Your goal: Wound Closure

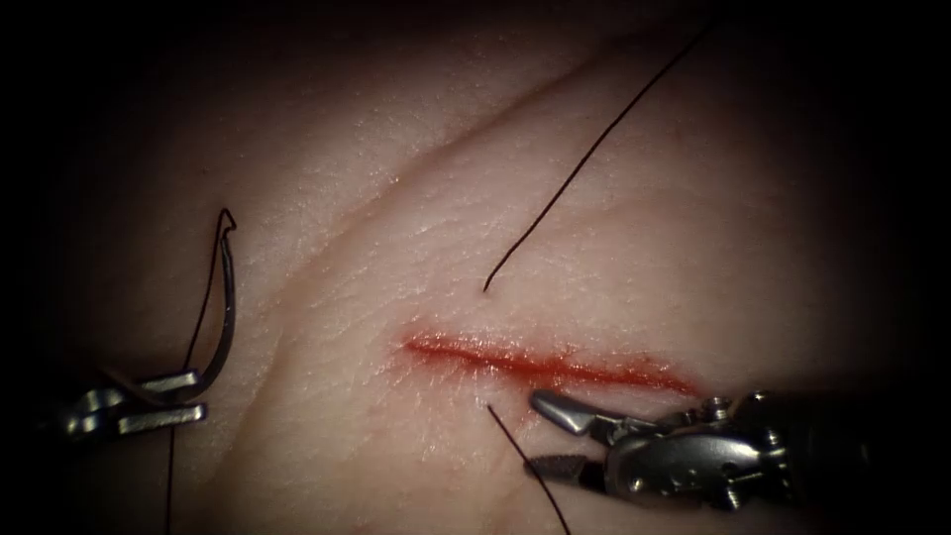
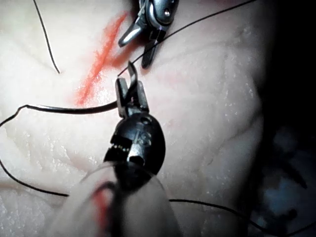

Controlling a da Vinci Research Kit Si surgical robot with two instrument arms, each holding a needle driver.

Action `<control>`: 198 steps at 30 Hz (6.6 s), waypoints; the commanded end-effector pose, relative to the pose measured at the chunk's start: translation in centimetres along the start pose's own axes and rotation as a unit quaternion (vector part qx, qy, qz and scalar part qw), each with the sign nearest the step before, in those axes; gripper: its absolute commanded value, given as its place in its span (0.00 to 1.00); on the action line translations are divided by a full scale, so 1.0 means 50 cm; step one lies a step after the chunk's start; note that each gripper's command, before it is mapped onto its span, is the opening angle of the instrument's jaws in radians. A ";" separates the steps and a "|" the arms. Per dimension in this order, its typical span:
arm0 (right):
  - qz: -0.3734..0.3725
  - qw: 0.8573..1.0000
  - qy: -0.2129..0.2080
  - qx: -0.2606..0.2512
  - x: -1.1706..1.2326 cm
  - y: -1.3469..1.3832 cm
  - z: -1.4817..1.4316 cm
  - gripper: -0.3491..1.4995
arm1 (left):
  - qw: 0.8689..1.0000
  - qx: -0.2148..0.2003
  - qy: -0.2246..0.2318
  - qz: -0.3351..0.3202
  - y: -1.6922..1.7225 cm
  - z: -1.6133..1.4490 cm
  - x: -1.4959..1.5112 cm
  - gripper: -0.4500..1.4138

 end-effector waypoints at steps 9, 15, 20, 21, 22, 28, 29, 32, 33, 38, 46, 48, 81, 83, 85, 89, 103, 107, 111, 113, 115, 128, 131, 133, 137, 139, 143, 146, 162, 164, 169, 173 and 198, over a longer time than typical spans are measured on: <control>0.001 1.000 0.020 0.005 0.0016 -0.0011 0.0054 0.84 | 1.000 0.000 0.000 0.000 0.0011 0.0010 -0.0014 0.00; -0.005 1.000 0.027 0.012 0.0011 -0.0019 0.0029 0.00 | 1.000 0.000 0.000 0.000 0.0011 0.0010 -0.0014 0.00; -0.010 0.999 0.039 0.018 0.0031 -0.0042 -0.0011 0.00 | 1.000 0.000 -0.001 0.000 0.0011 0.0013 -0.0014 0.00; -0.011 0.999 0.044 0.019 0.0041 -0.0047 -0.0018 0.00 | 1.000 0.000 -0.001 0.000 0.0012 0.0014 -0.0014 0.00; -0.012 0.999 0.047 0.019 0.0055 -0.0054 -0.0029 0.00 | 1.000 0.000 -0.001 0.000 0.0012 0.0014 -0.0014 0.00; -0.026 0.997 0.074 0.027 0.0186 -0.0125 -0.0109 0.00 | 1.000 0.001 -0.001 0.000 0.0013 0.0016 -0.0014 0.00; -0.029 0.996 0.077 0.028 0.0205 -0.0137 -0.0118 0.00 | 1.000 0.001 -0.001 0.000 0.0013 0.0017 -0.0014 0.00; -0.040 0.995 0.085 0.042 0.0269 -0.0180 -0.0134 0.00 | 1.000 0.003 -0.002 0.000 0.0015 0.0021 -0.0014 0.00; -0.041 0.995 0.085 0.044 0.0281 -0.0186 -0.0135 0.00 | 1.000 0.003 -0.002 0.000 0.0015 0.0022 -0.0014 0.00; -0.051 0.993 0.088 0.063 0.0331 -0.0212 -0.0144 0.00 | 1.000 0.003 -0.001 0.000 0.0015 0.0025 -0.0013 0.00; -0.060 0.990 0.088 0.087 0.0374 -0.0231 -0.0155 0.00 | 1.000 0.002 0.000 0.000 0.0015 0.0026 -0.0012 0.00; -0.062 0.990 0.088 0.091 0.0377 -0.0233 -0.0155 0.00 | 1.000 0.002 0.000 0.000 0.0015 0.0025 -0.0012 0.00; 0.305 0.948 -0.087 -0.029 0.0039 0.0160 -0.0048 0.72 | 1.000 0.002 0.002 0.001 0.0020 0.0039 -0.0017 0.00; 0.373 0.923 -0.088 -0.033 0.0003 0.0186 0.0003 0.85 | 1.000 0.001 0.002 -0.002 0.0019 0.0037 -0.0019 0.00; 0.373 0.923 -0.089 -0.037 -0.0008 0.0191 0.0026 0.95 | 1.000 0.002 0.002 -0.001 0.0020 0.0037 -0.0020 0.00; 0.365 0.927 -0.089 -0.022 0.0008 0.0166 0.0021 0.95 | 1.000 0.000 0.002 0.000 0.0021 0.0025 -0.0023 0.00; 0.081 0.991 -0.085 0.067 0.0114 0.0117 -0.0080 0.99 | 1.000 -0.001 0.003 -0.001 0.0019 0.0025 -0.0023 0.00; -0.040 0.992 -0.112 0.036 0.0112 0.0113 -0.0114 0.99 | 1.000 0.000 0.002 -0.001 0.0020 0.0027 -0.0022 0.00; -0.061 0.991 -0.122 -0.002 0.0113 0.0133 -0.0141 0.99 | 1.000 0.000 0.002 -0.002 0.0019 0.0029 -0.0018 0.00; -0.061 0.990 -0.130 -0.010 0.0110 0.0149 -0.0145 0.99 | 1.000 0.000 0.002 -0.002 0.0019 0.0029 -0.0018 0.00; -0.017 0.990 -0.137 -0.027 0.0089 0.0192 -0.0145 0.99 | 1.000 0.001 0.002 -0.002 0.0019 0.0031 -0.0018 0.00; 0.395 0.915 -0.087 -0.018 -0.0107 0.0235 -0.0011 0.91 | 1.000 0.001 0.002 -0.001 0.0021 0.0032 -0.0019 0.00; 0.433 0.898 -0.083 -0.012 -0.0128 0.0242 0.0019 0.90 | 1.000 0.001 0.002 -0.001 0.0021 0.0031 -0.0019 0.00; 0.464 0.883 -0.069 0.001 -0.0143 0.0254 0.0047 0.92 | 1.000 0.001 0.002 -0.001 0.0022 0.0031 -0.0020 0.00; 0.499 0.865 -0.047 0.011 -0.0141 0.0266 0.0105 0.94 | 1.000 0.001 0.002 -0.001 0.0021 0.0032 -0.0021 0.00; 0.505 0.862 -0.039 0.015 -0.0135 0.0269 0.0127 0.94 | 1.000 0.001 0.002 -0.001 0.0022 0.0032 -0.0022 0.00; 0.516 0.856 -0.018 0.025 -0.0137 0.0281 0.0166 0.87 | 1.000 0.000 0.003 -0.003 0.0021 0.0027 -0.0027 0.00; 0.521 0.853 -0.007 0.028 -0.0140 0.0284 0.0174 0.85 | 1.000 -0.002 0.004 -0.003 0.0019 0.0025 -0.0029 0.00; 0.527 0.849 0.029 -0.014 -0.0117 0.0278 0.0149 0.74 | 1.000 0.005 -0.003 -0.003 0.0017 0.0018 -0.0027 0.00; 0.528 0.848 0.033 -0.014 -0.0114 0.0281 0.0135 0.84 | 1.000 0.005 -0.003 -0.003 0.0017 0.0018 -0.0027 0.00; 0.532 0.845 0.049 -0.026 -0.0132 0.0298 0.0105 0.91 | 1.000 0.007 -0.004 -0.004 0.0018 0.0028 -0.0026 0.00; 0.526 0.849 0.036 -0.025 -0.0160 0.0289 0.0151 0.92 | 1.000 0.007 -0.004 -0.004 0.0019 0.0029 -0.0026 0.00; 0.526 0.846 0.044 -0.072 -0.0146 0.0344 0.0125 0.00 | 0.999 0.038 -0.034 0.005 -0.0010 0.0017 -0.0036 0.00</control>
